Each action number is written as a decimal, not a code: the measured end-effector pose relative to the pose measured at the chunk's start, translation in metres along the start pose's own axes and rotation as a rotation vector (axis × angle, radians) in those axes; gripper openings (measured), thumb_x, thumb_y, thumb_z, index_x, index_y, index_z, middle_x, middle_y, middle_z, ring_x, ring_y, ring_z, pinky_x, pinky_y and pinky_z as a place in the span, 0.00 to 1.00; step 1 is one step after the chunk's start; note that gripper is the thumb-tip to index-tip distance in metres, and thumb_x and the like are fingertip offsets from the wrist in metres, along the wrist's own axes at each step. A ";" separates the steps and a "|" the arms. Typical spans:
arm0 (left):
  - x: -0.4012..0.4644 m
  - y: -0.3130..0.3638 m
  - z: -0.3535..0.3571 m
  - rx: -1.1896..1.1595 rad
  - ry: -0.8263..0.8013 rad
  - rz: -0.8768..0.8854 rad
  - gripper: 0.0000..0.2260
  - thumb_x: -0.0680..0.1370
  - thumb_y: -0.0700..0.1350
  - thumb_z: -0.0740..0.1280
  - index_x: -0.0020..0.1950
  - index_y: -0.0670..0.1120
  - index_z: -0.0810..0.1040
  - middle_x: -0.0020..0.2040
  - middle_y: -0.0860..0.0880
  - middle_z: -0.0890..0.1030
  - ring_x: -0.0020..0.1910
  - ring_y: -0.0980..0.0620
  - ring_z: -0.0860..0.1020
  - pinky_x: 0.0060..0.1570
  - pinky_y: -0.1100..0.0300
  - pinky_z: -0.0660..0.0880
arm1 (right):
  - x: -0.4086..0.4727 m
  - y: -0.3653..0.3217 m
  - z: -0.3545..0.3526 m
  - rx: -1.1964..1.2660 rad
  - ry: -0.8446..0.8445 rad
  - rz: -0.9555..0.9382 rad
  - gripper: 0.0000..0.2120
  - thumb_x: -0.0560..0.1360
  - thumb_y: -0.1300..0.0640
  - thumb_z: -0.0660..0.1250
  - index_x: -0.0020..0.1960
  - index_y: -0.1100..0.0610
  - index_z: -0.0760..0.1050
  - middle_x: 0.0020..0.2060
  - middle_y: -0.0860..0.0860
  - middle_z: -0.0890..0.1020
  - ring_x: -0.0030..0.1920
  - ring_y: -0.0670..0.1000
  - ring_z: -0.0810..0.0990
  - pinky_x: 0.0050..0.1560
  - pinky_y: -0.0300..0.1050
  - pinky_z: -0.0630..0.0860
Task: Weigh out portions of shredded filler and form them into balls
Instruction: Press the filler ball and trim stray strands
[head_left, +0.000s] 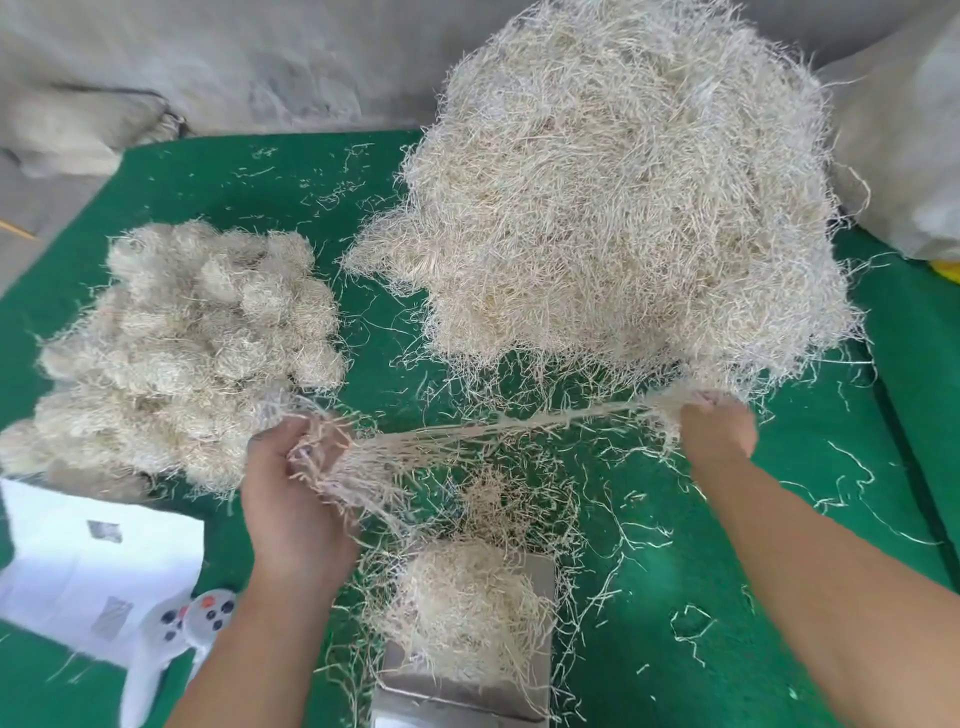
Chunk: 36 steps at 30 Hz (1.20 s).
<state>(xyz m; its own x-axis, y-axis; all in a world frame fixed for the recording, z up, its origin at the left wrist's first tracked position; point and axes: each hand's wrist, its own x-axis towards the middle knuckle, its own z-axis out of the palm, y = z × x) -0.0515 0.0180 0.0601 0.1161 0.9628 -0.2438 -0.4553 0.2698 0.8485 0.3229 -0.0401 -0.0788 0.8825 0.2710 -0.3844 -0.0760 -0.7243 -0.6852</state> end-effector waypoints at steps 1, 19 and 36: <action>0.001 0.000 0.002 0.070 -0.014 0.040 0.06 0.78 0.49 0.65 0.42 0.51 0.76 0.34 0.54 0.79 0.33 0.56 0.80 0.35 0.62 0.76 | -0.008 0.000 0.002 -0.058 -0.171 -0.121 0.26 0.80 0.62 0.67 0.76 0.59 0.68 0.66 0.61 0.78 0.50 0.54 0.80 0.48 0.48 0.79; -0.033 -0.014 0.019 0.194 -0.152 -0.133 0.24 0.68 0.59 0.71 0.49 0.38 0.79 0.45 0.36 0.80 0.45 0.39 0.81 0.52 0.49 0.81 | -0.124 -0.045 0.040 -0.431 -0.772 -0.620 0.15 0.87 0.58 0.57 0.67 0.61 0.78 0.35 0.54 0.79 0.20 0.40 0.69 0.21 0.34 0.68; -0.031 -0.047 0.008 0.284 -0.151 -0.178 0.14 0.81 0.52 0.62 0.62 0.48 0.81 0.59 0.43 0.84 0.62 0.44 0.82 0.60 0.50 0.80 | -0.164 -0.043 -0.022 -0.006 -0.773 -0.700 0.35 0.77 0.39 0.71 0.78 0.32 0.58 0.65 0.39 0.76 0.50 0.41 0.85 0.38 0.39 0.84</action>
<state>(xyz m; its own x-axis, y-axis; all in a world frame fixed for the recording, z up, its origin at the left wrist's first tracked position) -0.0262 -0.0239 0.0318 0.3102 0.8858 -0.3451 -0.1559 0.4055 0.9007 0.1917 -0.0675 0.0273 0.1909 0.9620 -0.1950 0.3421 -0.2514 -0.9054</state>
